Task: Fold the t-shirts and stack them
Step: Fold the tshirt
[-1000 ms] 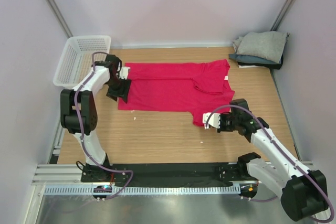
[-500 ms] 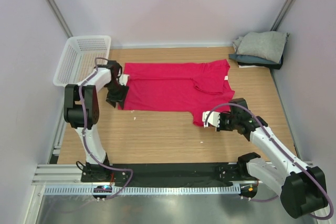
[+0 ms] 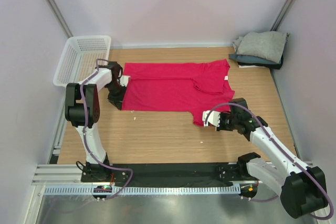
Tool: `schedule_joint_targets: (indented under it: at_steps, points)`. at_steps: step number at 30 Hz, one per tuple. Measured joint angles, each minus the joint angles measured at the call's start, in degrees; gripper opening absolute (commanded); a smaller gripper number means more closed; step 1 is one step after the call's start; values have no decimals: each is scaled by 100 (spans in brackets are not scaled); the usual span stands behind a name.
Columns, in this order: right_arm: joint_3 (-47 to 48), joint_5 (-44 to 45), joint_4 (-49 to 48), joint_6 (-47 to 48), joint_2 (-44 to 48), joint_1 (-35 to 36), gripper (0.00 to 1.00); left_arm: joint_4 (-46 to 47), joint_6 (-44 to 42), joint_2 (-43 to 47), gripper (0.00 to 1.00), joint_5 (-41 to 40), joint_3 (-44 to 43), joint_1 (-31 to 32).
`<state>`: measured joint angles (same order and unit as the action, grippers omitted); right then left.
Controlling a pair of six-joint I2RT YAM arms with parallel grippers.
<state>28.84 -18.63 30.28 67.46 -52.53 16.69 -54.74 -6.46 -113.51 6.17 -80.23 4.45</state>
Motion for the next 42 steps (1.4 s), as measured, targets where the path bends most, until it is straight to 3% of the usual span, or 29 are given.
schedule_joint_targets:
  at_steps: [1, 12, 20, 33, 42]
  points:
    - [0, 11, 0, -13, 2, 0, 1, -2, 17, 0, 0, 26, 0, 0]
    - [286, 212, 201, -354, 195, 0, 2, -393, -129, 44, 0, 514, -87, -2]
    - [1064, 494, -101, -782, 2, 0, 1, -914, -199, 122, 0, 922, -800, -4]
    - [2396, 649, -1220, -981, -1639, -505, 1, -1563, -385, 35, 0, 1217, -2522, -15]
    - [3637, 581, -1834, -966, -3268, -894, 2, -1735, -428, -800, 0, 1285, -3661, -83]
